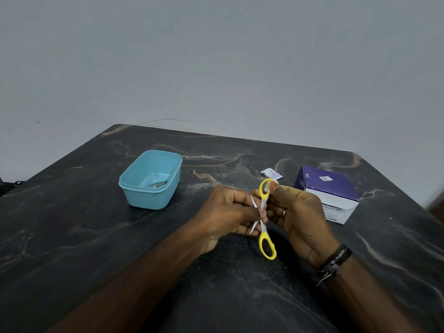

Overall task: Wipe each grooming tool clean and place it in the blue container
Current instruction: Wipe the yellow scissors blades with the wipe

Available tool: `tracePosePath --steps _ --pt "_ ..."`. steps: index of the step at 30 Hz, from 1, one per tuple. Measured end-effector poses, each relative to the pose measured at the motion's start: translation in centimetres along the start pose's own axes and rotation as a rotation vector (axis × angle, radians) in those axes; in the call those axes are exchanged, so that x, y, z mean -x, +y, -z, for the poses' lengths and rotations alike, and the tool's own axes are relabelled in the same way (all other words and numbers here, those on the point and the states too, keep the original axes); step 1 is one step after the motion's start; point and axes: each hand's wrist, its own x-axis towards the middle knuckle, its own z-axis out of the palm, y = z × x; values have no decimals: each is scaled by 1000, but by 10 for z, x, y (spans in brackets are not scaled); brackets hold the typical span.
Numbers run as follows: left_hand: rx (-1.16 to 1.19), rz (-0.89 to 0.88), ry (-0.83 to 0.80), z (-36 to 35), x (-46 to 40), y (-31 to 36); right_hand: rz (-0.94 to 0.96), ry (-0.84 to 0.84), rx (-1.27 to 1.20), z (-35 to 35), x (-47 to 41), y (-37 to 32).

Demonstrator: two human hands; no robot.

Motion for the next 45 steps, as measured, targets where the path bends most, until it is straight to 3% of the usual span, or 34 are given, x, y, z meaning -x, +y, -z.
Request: tracePosePath --steps 7,16,22,31,45 --pt "21 -23 76 2 -2 1 -27 -86 57 -6 3 5" --pt "12 -34 72 2 -1 2 -4 37 39 -2 0 -5" --pt "94 -78 205 2 -3 3 -42 52 66 -2 2 -6" --pt "307 -154 424 10 -7 10 -70 -51 129 -7 5 -2" --pt "520 -198 517 18 -11 18 -189 -227 196 -5 7 -3"
